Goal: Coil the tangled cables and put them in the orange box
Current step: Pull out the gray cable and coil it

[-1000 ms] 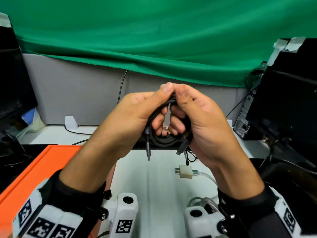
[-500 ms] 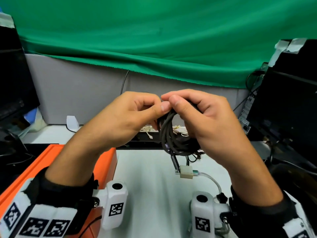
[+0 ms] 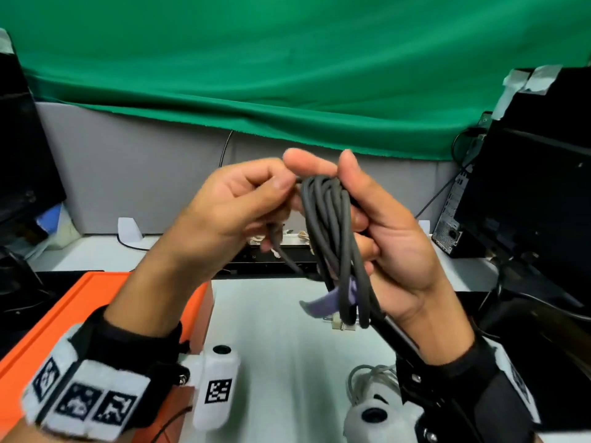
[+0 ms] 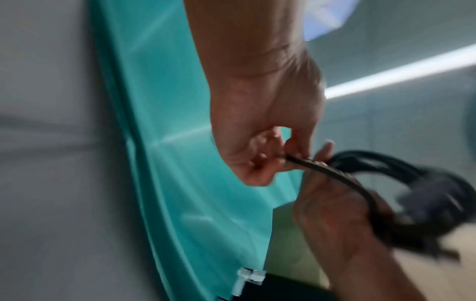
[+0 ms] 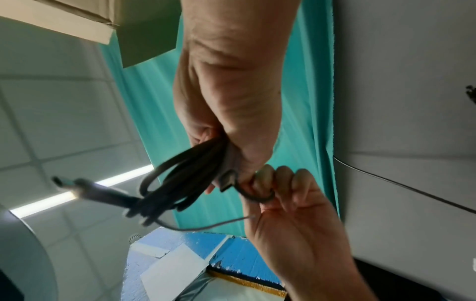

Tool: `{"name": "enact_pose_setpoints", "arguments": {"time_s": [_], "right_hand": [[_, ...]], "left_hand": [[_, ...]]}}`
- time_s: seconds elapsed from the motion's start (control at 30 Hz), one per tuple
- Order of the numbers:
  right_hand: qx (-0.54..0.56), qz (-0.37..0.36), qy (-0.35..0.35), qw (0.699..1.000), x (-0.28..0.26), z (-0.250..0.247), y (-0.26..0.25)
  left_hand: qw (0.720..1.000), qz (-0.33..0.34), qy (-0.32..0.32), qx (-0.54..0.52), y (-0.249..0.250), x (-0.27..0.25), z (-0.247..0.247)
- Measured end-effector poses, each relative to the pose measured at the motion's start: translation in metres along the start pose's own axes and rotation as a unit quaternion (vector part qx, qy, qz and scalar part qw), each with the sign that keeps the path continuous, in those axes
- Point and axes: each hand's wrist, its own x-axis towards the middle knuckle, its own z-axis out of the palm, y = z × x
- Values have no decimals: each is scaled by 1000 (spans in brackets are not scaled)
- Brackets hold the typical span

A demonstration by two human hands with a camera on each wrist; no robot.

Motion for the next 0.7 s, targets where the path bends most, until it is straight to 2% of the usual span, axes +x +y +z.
{"name": "enact_pose_setpoints", "arguments": {"time_s": [0.03, 0.07, 0.1, 0.13, 0.17, 0.2, 0.23, 0.27, 0.3, 0.37, 0.47, 0.57, 0.63, 0.7], "right_hand": [[8, -10, 5, 1000, 2, 0, 0], [6, -24, 12, 1000, 2, 2, 0], [-7, -36, 20, 999, 3, 5, 0], [-20, -48, 20, 998, 3, 11, 1], [-29, -59, 18, 998, 2, 16, 4], [-31, -72, 16, 997, 1, 22, 6], [-33, -90, 18, 995, 0, 27, 7], [-54, -118, 35, 991, -1, 29, 8], [-98, -152, 67, 981, -2, 27, 7], [-179, -199, 127, 955, 1, 22, 5], [-140, -204, 157, 956, 4, 14, 5], [-108, -199, 175, 958, 6, 8, 4], [-162, -202, 213, 942, 8, 4, 5], [-250, -198, 259, 912, 10, 2, 7]], "left_hand": [[984, 84, 59, 148, -1, 0, 6], [938, 159, 121, 283, -1, -2, 14], [892, 224, 163, 358, 1, -4, 24], [867, 267, 194, 374, -2, -7, 33], [885, 257, 204, 331, -1, -8, 38], [917, 222, 212, 255, -2, -5, 38], [956, 153, 196, 155, 3, -2, 36], [982, 77, 162, 57, 12, -1, 35], [992, 12, 122, -28, 21, -1, 33], [991, -49, 36, -119, 29, -1, 26], [991, -73, -54, -103, 24, -3, 3], [984, -121, -119, 53, 19, -3, -20], [977, -155, -89, 114, 17, -1, -20], [978, -128, 23, 162, 13, 3, -9]]}}
